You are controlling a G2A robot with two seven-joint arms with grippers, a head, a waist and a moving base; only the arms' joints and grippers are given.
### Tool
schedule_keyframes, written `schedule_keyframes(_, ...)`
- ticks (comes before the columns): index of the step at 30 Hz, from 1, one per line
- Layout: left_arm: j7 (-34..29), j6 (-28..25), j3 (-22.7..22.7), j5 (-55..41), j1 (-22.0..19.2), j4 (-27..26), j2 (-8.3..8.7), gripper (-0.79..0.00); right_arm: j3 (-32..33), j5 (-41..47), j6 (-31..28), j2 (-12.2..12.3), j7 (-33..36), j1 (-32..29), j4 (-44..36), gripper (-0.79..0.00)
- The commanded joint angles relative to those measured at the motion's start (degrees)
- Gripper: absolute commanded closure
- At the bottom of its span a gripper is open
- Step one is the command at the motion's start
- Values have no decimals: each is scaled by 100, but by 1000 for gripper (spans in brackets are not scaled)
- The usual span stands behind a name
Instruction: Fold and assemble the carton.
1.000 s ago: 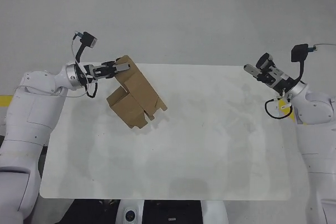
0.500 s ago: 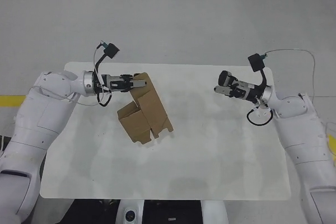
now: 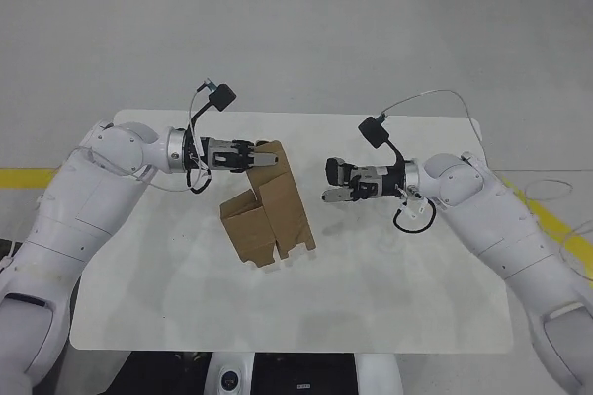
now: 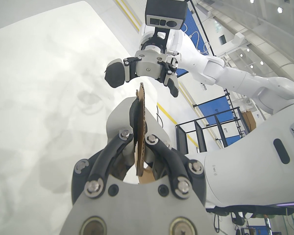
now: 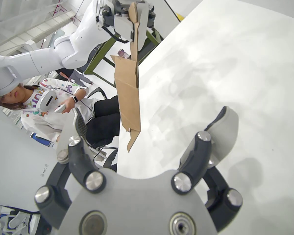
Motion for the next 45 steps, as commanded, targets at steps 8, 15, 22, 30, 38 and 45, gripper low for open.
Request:
schedule_keyframes(8, 167, -166, 384, -237, -241, 28, 29, 0, -1493, 469, -499, -37, -499, 726, 92, -785)
schedule_keyframes(15, 133, -132, 720, -568, -396, 114, -40, 0, -1917, 858, -499, -91, -500, 1007, -13, -785)
schedule_keyframes(22, 150, -149, 976, -720, -475, 172, -83, 0, -2067, 971, -499, -188, -500, 1081, 2, -733)
schedule_keyframes(30, 159, -158, 1124, -839, -549, 179, -88, 0, -2197, 1036, -499, -270, -500, 1112, 92, -68)
schedule_keyframes(38, 134, -134, 1225, -936, -569, 117, -66, 0, -2212, 1090, -499, -298, -500, 1084, 157, 0)
schedule_keyframes(45, 215, -214, 1279, -977, -571, -14, -5, -776, -2201, 1157, -499, -292, -500, 1078, 189, 0)
